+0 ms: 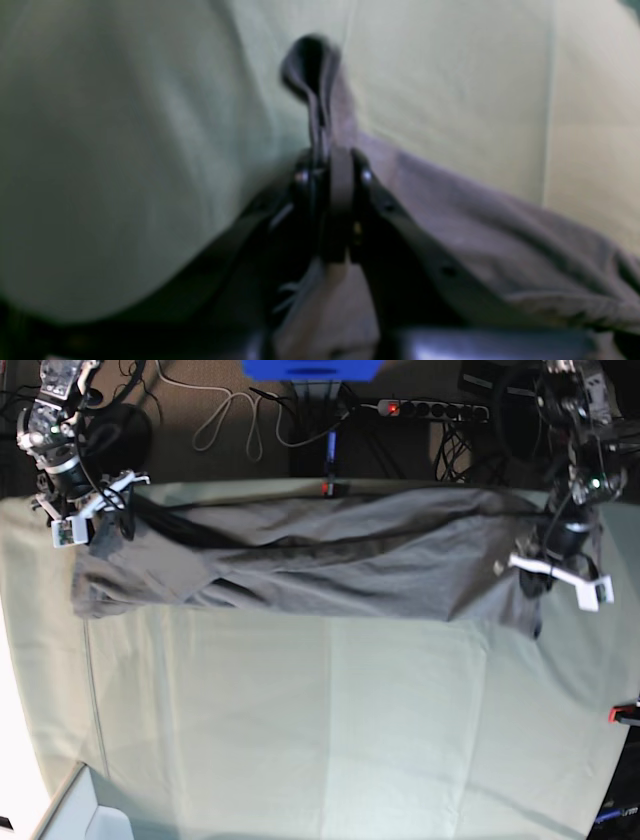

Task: Layout the t-shirt on the table in an organized manner, then fold the t-shirt properly
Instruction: 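Release the shirt with the left gripper and move it toward the shirt's middle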

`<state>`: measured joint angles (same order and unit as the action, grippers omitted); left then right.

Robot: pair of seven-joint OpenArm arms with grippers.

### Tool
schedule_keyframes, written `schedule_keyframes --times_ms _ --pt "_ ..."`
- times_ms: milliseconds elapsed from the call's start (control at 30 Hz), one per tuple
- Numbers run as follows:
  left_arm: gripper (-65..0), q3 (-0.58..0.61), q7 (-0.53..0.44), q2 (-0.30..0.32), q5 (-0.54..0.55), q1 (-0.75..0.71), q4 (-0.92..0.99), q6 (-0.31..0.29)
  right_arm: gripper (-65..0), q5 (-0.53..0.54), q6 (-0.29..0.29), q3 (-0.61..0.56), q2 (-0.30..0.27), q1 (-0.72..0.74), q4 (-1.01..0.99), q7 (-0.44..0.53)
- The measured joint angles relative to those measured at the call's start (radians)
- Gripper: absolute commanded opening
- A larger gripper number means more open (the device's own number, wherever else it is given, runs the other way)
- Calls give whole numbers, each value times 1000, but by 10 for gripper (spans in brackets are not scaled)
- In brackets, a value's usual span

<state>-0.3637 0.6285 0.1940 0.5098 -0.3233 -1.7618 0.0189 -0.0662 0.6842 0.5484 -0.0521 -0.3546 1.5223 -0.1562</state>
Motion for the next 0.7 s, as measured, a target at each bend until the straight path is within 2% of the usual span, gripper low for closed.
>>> schedule_keyframes --times_ms 100,200,433,500,567,700 --pt "-650 20 -11 -73 -12 -15 -87 2 -280 0 0 1 0 5 0 0" --pt "-650 121 -15 -125 -2 -17 -136 -9 -280 0 0 0 -1 9 0 0" --pt "-650 451 -20 -151 -11 -15 -97 1 -280 0 0 2 -8 11 0 3" --pt "-650 530 -21 -152 -51 4 -66 0 -280 0 0 26 -4 14 0 4" --pt "-650 588 -19 -157 -106 33 -19 0 -280 -5 0 57 -3 31 0 -6" --pt "-650 633 -103 -202 -187 44 40 4 -280 4 0 95 -5 63 2 9"
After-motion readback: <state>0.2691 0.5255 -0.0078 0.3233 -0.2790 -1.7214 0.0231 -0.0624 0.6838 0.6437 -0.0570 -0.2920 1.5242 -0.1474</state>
